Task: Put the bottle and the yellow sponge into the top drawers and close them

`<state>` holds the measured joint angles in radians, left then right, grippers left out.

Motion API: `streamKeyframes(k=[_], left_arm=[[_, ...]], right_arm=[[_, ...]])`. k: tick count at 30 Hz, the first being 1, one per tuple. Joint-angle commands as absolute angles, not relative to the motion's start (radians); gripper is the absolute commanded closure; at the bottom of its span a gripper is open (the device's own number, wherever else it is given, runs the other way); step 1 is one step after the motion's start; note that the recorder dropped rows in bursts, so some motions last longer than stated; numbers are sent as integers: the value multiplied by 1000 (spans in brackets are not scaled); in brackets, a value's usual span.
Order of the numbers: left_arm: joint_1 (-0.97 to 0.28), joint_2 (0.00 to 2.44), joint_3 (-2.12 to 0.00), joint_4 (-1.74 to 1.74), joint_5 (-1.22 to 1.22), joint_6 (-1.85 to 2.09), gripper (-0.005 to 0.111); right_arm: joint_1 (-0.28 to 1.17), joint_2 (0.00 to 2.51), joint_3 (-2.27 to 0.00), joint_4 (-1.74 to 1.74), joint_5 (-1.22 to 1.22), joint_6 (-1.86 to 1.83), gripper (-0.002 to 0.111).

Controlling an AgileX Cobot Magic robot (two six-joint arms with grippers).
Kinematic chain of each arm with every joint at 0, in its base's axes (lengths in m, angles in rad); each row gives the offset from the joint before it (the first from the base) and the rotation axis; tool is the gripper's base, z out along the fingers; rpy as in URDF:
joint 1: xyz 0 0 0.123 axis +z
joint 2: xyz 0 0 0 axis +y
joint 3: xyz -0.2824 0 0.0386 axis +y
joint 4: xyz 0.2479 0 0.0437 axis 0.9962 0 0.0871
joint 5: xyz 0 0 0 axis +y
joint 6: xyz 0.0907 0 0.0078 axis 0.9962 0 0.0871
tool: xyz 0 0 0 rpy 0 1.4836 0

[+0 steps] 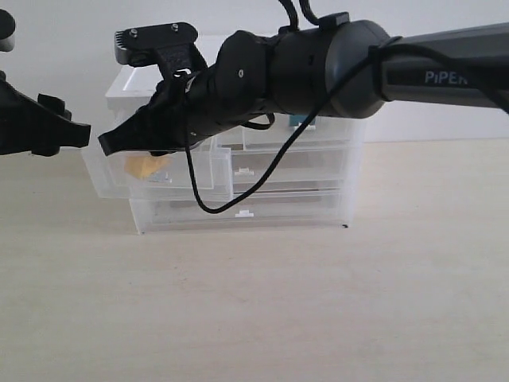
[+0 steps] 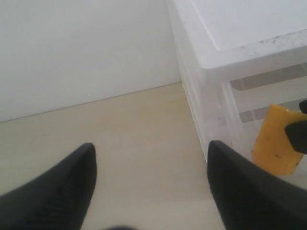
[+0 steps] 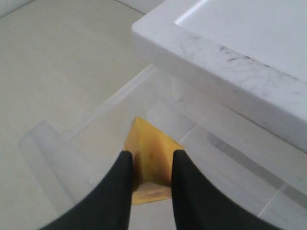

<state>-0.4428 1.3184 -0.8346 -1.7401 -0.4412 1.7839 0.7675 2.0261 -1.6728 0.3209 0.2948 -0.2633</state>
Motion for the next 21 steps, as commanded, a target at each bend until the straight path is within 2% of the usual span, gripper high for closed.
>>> streamKeyframes(k=[1, 4, 8, 21], left_arm=[[-440, 1316, -832, -1744, -445, 1787, 46], [-440, 1316, -832, -1744, -445, 1787, 46], [-440, 1316, -832, -1744, -445, 1787, 46], [-440, 1316, -832, -1744, -439, 1787, 46]], right_arm=[[765, 2000, -1677, 210, 304, -194, 99], [765, 1987, -1677, 99, 326, -106, 99], [765, 1977, -1677, -15, 360, -25, 108], [765, 1915, -1677, -140, 378, 0, 108]])
